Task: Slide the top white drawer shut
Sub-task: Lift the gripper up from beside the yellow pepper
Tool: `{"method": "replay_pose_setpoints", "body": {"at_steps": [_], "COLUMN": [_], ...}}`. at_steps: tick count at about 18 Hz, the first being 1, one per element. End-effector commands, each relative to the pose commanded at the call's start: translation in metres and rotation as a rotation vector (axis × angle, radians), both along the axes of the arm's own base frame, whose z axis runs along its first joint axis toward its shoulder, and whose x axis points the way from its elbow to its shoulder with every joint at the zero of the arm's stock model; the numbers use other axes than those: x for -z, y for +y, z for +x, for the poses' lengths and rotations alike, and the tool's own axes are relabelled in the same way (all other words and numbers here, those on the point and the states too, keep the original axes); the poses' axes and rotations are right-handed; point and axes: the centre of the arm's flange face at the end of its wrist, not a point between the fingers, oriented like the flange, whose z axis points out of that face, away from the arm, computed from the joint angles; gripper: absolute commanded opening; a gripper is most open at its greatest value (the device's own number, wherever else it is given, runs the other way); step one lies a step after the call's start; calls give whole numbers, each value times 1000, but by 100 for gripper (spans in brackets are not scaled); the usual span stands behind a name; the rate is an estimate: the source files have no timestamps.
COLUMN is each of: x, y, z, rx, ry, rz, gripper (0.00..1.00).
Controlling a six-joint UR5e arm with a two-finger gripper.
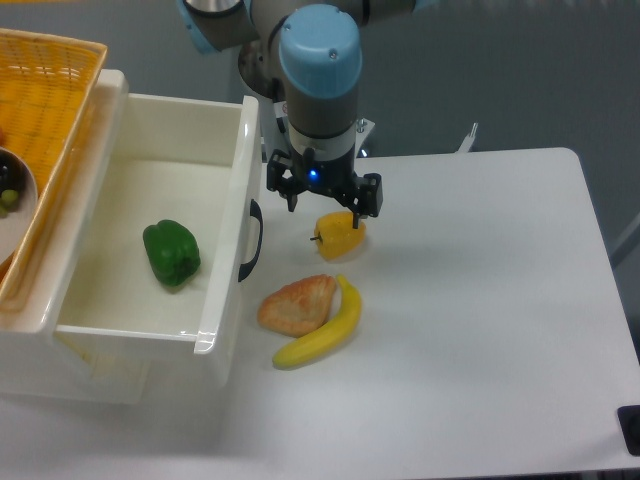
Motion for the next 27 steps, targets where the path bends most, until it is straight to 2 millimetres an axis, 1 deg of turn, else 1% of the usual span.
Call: {"method": "replay_pose_setpoints", "body": {"at_steps": [3, 5, 6, 8, 9, 13, 17, 20, 23, 27], "x": [-1, 3, 7, 29, 33, 45, 50, 59, 63, 80], "y": [-4, -8, -7, -7, -9, -8, -9, -3, -1, 5], "z": [-7, -11, -12, -9, -8, -8, -8, -15, -15, -18], "rx": [-17, -29, -32, -35, -35, -38, -155, -158, -153, -150], "ry": [3, -11, -18, -51, -57, -73, -83, -83, -76, -98], "rz": [3, 7, 3, -23, -28, -45, -51, -63, -70, -87], "gripper": [100, 100, 100, 100, 100, 100, 100, 100, 100, 100]}}
